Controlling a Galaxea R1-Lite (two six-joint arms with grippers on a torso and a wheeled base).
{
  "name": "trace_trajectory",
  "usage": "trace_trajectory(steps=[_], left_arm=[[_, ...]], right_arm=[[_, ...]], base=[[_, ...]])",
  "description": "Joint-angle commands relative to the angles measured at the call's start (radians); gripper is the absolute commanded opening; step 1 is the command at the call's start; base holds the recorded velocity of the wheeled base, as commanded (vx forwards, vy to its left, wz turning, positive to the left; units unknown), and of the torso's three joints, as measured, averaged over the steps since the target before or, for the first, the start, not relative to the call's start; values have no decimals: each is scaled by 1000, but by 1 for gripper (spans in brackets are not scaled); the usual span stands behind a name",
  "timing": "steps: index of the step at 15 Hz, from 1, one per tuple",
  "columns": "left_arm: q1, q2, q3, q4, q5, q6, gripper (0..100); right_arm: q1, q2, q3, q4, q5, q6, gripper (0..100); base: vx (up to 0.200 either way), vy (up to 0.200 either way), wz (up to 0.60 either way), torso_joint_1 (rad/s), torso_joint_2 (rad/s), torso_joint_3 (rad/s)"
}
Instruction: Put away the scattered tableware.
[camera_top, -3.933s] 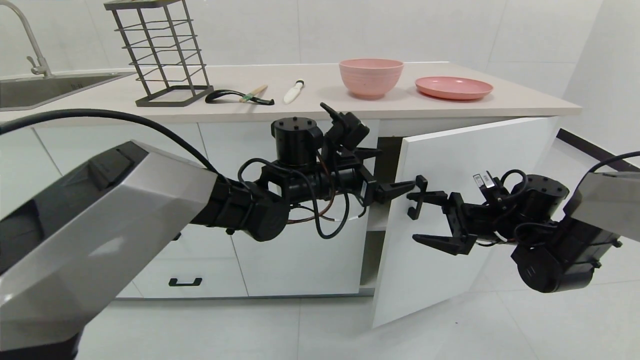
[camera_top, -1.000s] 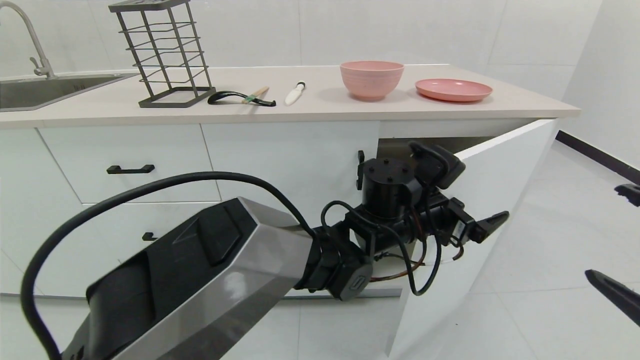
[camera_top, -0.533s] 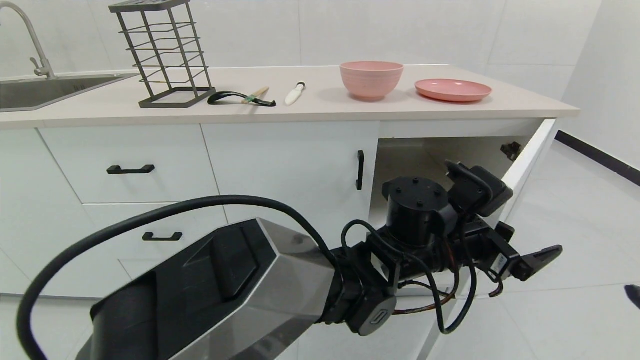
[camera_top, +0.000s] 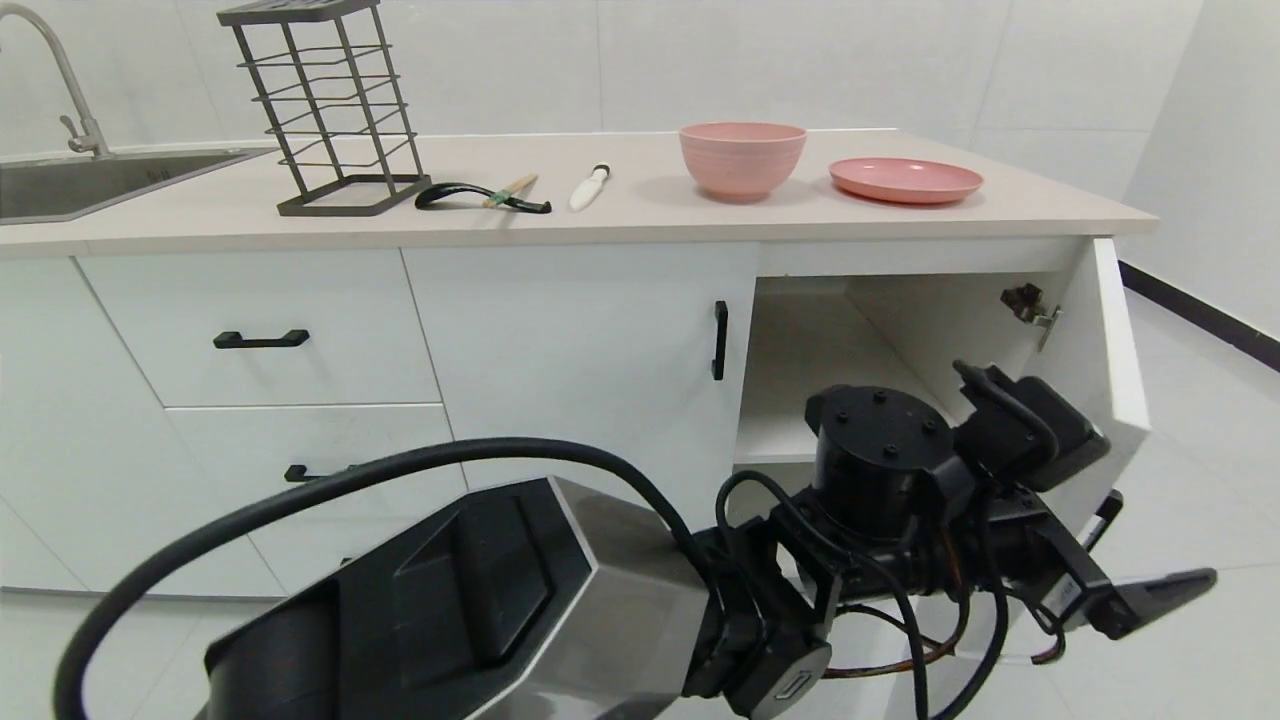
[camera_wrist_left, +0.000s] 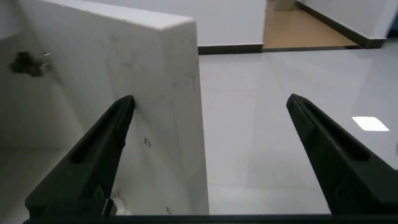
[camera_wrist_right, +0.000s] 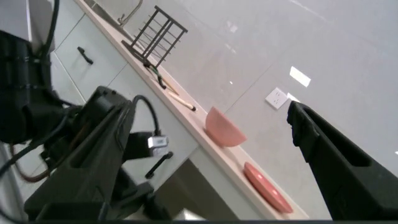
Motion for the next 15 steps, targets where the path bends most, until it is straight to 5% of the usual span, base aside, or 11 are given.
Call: trace_trajectory(steps=[1, 3, 6, 9, 11, 15], left_arm=[[-14, 28, -7, -5, -14, 1, 100], [-20, 35, -9, -11, -32, 1, 100], [-95, 161, -197, -11, -64, 0, 100], [-79, 153, -168, -33, -64, -9, 100], [-33, 55, -38, -85, -54, -71, 100], [115, -209, 289, -154, -50, -68, 100]], right_arm=[[-1, 4, -11, 1, 0, -1, 100], [-1, 4, -14, -1, 0, -1, 100], [-1, 2, -23, -1, 0, -2, 100], [-1, -24, -25, 1, 0, -2, 100], [-1, -46, -20, 1, 0, -4, 100], [8, -81, 7, 1, 2, -2, 100]], base=[[0, 0, 0, 0, 0, 0], [0, 0, 0, 0, 0, 0], [0, 0, 0, 0, 0, 0], [0, 0, 0, 0, 0, 0], [0, 0, 0, 0, 0, 0], [0, 0, 0, 0, 0, 0]])
